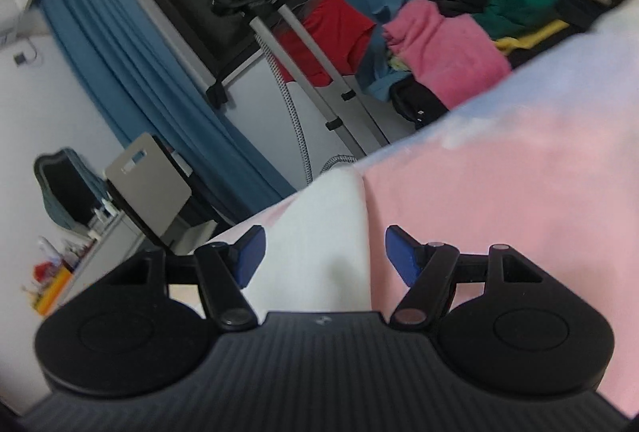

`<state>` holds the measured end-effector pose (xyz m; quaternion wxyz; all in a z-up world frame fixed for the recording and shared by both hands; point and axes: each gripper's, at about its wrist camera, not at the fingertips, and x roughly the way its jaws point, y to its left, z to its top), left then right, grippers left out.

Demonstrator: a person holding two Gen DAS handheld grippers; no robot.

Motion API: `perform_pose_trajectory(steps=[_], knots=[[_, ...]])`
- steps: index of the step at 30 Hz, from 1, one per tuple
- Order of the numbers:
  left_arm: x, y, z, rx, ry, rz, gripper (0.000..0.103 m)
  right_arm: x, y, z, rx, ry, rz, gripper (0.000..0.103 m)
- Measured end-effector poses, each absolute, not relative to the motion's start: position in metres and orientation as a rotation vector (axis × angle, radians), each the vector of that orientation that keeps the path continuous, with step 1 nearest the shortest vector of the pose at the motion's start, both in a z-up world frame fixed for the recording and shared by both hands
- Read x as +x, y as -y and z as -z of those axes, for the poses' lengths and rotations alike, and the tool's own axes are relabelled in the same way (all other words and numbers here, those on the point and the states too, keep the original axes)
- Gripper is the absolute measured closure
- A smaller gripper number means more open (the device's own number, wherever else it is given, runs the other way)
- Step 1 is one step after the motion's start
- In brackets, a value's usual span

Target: Fold clothes

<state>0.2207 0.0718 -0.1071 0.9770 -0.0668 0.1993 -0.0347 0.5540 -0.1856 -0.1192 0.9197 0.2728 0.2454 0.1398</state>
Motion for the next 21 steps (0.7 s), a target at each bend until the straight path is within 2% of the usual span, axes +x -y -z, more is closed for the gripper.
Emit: perform_pose_trajectory(steps=[6, 8, 10, 12, 15, 21], knots=[[0.238, -0.100, 0.124, -0.302, -0.380, 0.071, 0.007, 0.617, 0.167, 0.154, 0.529, -0.612, -0.270, 0.036], [0.247, -0.109, 0.131, -0.354, -0.430, 0.063, 0.007, 0.618, 0.161, 0.155, 0.501, -0.582, -0.297, 0.051], [0.248, -0.112, 0.133, -0.370, -0.429, 0.066, 0.007, 0.612, 0.156, 0.148, 0.477, -0.532, -0.299, 0.077], [0.247, -0.112, 0.133, -0.370, -0.425, 0.067, 0.007, 0.606, 0.154, 0.135, 0.467, -0.515, -0.283, 0.088], [0.245, -0.107, 0.130, -0.333, -0.420, 0.060, 0.007, 0.593, 0.154, 0.111, 0.446, -0.478, -0.256, 0.095], [0.236, -0.103, 0.123, -0.284, -0.401, 0.033, 0.007, 0.548, 0.187, 0.042, 0.381, -0.300, -0.093, 0.097]])
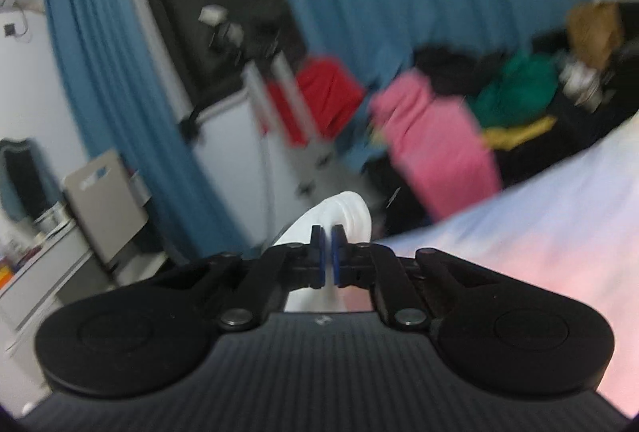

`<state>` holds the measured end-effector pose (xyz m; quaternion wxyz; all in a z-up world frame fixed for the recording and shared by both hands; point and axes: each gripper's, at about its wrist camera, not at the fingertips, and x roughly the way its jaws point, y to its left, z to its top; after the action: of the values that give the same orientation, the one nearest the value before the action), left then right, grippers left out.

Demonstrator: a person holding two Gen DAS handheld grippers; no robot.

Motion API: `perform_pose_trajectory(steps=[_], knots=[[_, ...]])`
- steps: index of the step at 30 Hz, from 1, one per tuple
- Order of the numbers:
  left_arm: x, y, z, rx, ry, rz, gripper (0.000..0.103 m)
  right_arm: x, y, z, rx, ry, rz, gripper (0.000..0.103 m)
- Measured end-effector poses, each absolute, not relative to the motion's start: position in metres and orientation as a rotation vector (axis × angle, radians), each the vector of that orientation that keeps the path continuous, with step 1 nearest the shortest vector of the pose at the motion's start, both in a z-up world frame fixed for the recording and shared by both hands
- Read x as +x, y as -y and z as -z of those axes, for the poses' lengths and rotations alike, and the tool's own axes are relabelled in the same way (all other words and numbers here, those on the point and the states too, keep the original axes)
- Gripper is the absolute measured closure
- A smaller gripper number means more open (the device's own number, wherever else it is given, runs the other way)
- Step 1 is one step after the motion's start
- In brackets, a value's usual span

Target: Fold clothes

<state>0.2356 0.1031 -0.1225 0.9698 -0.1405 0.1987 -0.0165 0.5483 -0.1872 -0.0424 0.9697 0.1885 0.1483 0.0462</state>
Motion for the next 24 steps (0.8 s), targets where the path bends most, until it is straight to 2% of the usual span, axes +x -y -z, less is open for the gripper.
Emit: perform_pose_trajectory(steps=[5, 9, 15, 21, 24], knots=[[0.230, -0.101, 0.117, -0.266, -0.388, 0.027, 0.007, 0.500, 0.253, -0.009, 0.355, -0.154, 0.150, 0.097], [0.225, -0.099, 0.113, -0.249, -0.375, 0.029, 0.007, 0.461, 0.306, -0.023, 0.322, -0.093, 0.335, 0.097], [0.223, -0.092, 0.112, -0.207, -0.367, 0.027, 0.007, 0.434, 0.365, -0.005, 0.321, -0.160, 0.452, 0.100], [0.227, -0.089, 0.114, -0.183, -0.383, 0.023, 0.007, 0.434, 0.377, -0.038, 0.318, -0.110, 0.402, 0.100], [0.230, -0.087, 0.117, -0.169, -0.390, 0.028, 0.007, 0.433, 0.382, -0.031, 0.354, -0.168, 0.363, 0.098]])
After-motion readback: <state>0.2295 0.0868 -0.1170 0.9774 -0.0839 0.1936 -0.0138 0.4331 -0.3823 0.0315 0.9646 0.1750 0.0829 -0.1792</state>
